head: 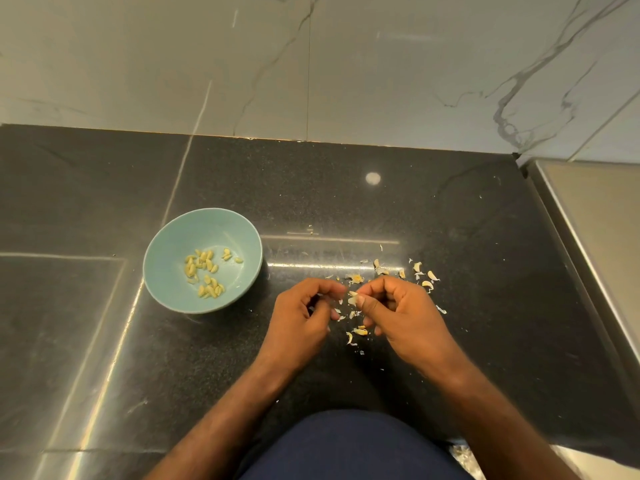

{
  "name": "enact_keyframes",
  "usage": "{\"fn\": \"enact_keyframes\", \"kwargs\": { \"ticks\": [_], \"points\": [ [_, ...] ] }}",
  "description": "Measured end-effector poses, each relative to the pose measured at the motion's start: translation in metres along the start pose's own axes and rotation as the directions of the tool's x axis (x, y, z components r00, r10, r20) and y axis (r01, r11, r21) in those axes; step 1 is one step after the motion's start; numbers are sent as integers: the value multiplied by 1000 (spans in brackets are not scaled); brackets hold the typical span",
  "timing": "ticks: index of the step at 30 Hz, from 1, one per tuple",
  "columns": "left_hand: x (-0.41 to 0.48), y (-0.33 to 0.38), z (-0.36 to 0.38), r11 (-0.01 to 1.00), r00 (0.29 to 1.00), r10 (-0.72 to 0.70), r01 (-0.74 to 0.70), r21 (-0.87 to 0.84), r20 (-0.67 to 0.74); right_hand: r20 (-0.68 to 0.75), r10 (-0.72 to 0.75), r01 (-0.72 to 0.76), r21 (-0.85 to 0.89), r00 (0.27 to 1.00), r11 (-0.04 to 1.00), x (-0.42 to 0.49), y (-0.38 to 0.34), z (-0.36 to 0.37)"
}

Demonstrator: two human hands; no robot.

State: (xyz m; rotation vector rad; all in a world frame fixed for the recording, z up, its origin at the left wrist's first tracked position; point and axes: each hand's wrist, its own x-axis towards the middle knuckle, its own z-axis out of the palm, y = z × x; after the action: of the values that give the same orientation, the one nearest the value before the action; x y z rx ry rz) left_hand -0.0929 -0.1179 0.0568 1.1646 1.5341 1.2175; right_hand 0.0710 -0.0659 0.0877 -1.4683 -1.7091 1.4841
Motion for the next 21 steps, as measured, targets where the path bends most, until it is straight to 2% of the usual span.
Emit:
{"fn": "enact_keyframes", "kwargs": {
  "ticks": [4, 9, 13, 15, 18, 21],
  "points": [
    [0, 5, -3, 996, 998, -23, 28, 86, -58, -6, 20, -20, 58, 1000, 998, -1, -3, -1],
    [2, 17, -1, 997, 983, -80, 79, 16, 165, -10, -19, 19, 48, 1000, 999, -3, -8, 1],
    [2, 15, -3, 991, 982, -114, 123, -52, 150, -18, -16, 18, 124, 1000, 992, -3, -7, 0],
    [4, 12, -6, 991, 982, -112, 98, 93, 152, -32, -4, 9, 162, 999, 987, -2, -4, -3],
    [5, 10, -8, 913, 976, -141, 62, 403, 169, -34, 6, -1, 148, 999, 989, -1, 0, -5],
    [5, 15, -10, 937, 983, -84, 21, 350, 164, -13, 10, -8, 122, 1000, 993, -1, 1, -5]
  ]
}}
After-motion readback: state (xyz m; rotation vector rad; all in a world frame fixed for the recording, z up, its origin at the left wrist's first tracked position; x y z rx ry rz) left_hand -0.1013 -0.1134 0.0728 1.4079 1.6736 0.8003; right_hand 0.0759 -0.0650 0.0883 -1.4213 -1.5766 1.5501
